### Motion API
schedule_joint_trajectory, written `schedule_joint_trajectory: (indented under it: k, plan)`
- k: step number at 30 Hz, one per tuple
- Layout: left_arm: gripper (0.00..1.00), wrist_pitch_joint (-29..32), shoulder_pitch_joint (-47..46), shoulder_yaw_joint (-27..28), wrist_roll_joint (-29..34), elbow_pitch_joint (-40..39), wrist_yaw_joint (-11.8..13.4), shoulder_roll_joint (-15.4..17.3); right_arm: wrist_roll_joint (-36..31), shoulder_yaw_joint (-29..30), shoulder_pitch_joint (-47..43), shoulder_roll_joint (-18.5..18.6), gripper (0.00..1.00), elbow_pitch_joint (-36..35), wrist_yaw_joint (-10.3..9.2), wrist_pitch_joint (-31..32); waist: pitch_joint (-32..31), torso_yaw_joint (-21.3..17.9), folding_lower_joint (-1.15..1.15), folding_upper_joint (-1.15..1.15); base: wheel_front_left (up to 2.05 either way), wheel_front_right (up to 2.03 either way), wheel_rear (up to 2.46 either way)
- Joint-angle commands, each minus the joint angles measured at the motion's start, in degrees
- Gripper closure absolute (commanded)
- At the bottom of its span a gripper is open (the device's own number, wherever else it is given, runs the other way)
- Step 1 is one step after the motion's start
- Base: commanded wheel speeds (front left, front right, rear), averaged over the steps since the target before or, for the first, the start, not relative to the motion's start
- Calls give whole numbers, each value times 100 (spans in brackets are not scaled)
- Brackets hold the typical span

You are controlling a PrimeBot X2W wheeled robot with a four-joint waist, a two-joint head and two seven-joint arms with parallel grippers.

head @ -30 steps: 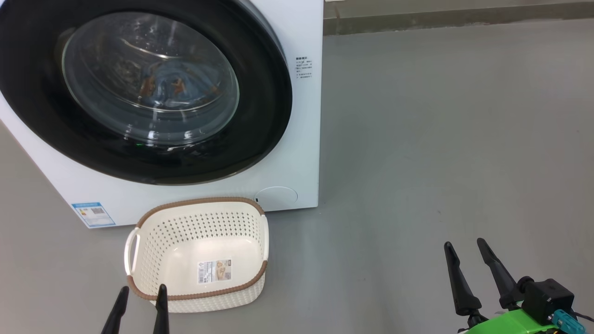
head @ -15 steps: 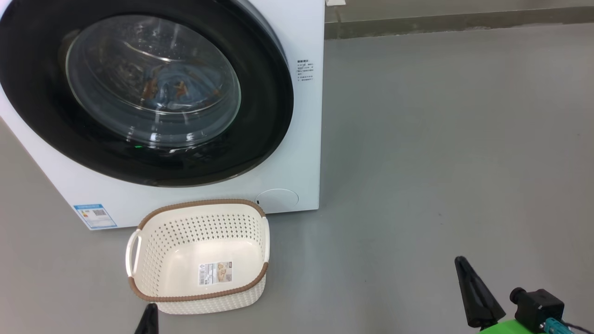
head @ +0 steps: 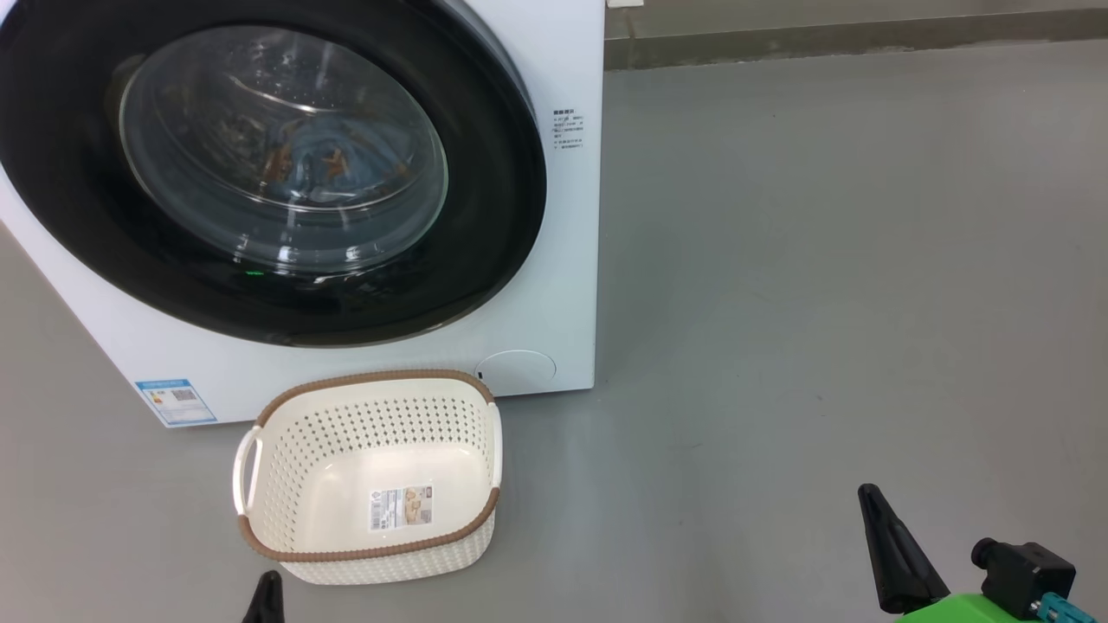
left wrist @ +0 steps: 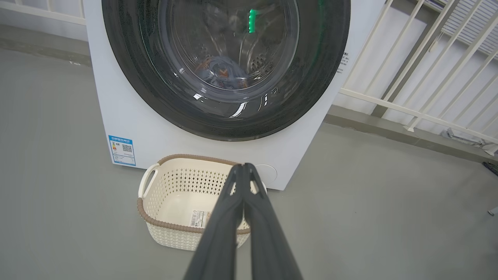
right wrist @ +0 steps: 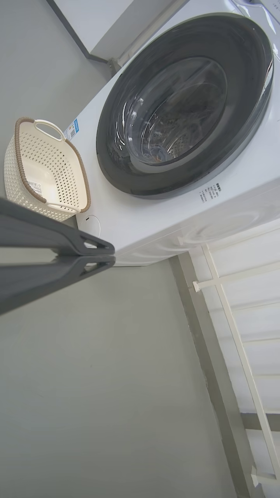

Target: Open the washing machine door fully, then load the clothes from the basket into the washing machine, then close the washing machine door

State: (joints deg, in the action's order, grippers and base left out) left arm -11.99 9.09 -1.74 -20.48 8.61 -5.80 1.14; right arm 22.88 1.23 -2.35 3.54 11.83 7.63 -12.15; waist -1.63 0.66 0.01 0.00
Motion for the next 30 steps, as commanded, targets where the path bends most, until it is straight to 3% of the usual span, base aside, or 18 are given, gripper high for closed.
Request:
schedule_joint_trajectory:
  k: [1, 30]
  plan:
    - [100, 62, -195, 85, -197, -93, -23, 54, 237, 41, 186, 4, 100, -117, -2, 37, 4, -1, -1, 0, 0, 0, 0]
    - [100, 544, -555, 286, -2073, 80, -63, 88, 2036, 175, 367, -15, 100, -26, -5, 530, 51, -18, -1, 0, 0, 0, 0]
